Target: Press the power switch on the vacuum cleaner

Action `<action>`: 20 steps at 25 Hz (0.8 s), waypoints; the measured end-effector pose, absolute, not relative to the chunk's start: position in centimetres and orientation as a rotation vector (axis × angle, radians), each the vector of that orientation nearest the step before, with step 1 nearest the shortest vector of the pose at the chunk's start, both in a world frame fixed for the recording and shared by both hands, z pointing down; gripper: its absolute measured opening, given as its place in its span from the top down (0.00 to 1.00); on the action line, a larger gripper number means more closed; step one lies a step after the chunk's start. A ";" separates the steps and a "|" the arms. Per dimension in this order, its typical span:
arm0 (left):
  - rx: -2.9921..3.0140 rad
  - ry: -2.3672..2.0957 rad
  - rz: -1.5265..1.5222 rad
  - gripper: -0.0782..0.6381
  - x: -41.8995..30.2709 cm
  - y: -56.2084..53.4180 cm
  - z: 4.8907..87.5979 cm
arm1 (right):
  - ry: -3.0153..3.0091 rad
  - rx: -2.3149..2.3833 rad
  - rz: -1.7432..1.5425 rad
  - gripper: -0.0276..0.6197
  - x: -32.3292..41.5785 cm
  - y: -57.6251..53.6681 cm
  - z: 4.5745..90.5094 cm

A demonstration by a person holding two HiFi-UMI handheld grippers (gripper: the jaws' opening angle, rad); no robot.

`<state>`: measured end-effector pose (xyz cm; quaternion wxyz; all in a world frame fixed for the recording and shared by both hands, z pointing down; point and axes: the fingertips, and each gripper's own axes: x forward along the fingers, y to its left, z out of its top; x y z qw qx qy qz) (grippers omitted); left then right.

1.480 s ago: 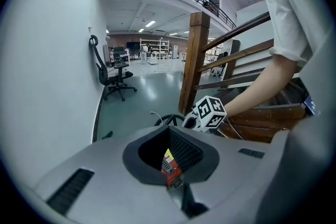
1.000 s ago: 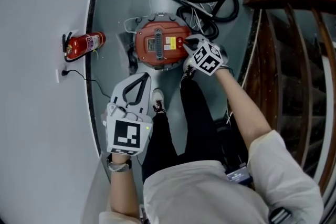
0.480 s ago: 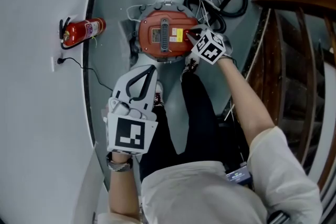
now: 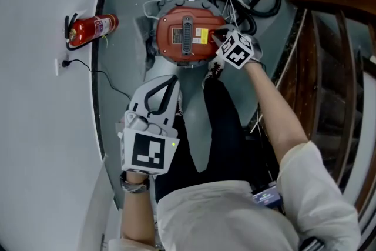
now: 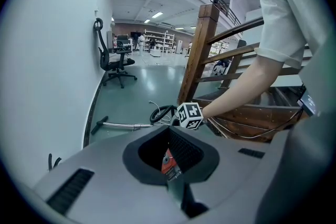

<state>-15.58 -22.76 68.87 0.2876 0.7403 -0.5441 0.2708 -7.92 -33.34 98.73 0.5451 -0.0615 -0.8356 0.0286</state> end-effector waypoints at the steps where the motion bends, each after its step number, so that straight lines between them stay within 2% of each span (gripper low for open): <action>1: 1.975 -1.451 0.720 0.89 -15.5 -22.8 69.0 | -1.982 -0.146 0.067 0.91 -8.0 -33.4 98.8; 20: 1.953 -1.464 0.684 0.89 -15.0 -22.3 68.9 | -1.963 -0.073 0.140 0.91 -7.9 -33.7 98.5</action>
